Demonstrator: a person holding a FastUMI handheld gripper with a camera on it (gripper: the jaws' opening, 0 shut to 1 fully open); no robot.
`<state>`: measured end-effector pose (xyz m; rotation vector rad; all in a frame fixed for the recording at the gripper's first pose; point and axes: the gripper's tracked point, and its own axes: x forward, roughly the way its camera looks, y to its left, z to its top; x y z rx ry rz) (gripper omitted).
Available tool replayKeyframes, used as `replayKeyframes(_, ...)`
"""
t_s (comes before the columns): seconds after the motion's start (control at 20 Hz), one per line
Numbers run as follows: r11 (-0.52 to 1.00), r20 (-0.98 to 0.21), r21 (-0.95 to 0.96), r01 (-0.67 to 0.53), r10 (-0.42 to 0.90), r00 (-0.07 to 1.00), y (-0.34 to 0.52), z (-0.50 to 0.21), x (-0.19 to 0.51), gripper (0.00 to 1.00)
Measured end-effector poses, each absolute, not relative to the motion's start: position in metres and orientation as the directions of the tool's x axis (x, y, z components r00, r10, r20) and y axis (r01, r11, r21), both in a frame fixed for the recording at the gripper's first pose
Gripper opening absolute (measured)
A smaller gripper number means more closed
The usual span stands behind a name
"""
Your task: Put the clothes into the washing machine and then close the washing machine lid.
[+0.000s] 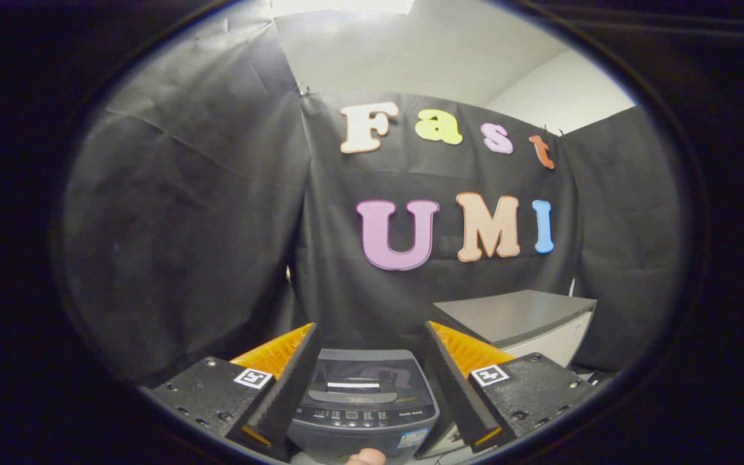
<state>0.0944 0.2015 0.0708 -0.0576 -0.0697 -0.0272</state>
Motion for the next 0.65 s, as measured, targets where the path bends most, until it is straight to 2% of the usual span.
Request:
replayKeyframes(0.3, 0.999, 0.049, -0.037, 0.014, -0.012, 0.999, 0.177, 0.062, 0.058, 0.96)
replayKeyframes(0.5, 1.000, 0.085, -0.028, 0.010, -0.008, 0.996, 0.174, 0.066, 0.040, 0.96)
replayKeyframes(0.65, 0.998, 0.073, -0.033, -0.043, 0.046, 0.996, 0.186, 0.059, 0.026, 0.96)
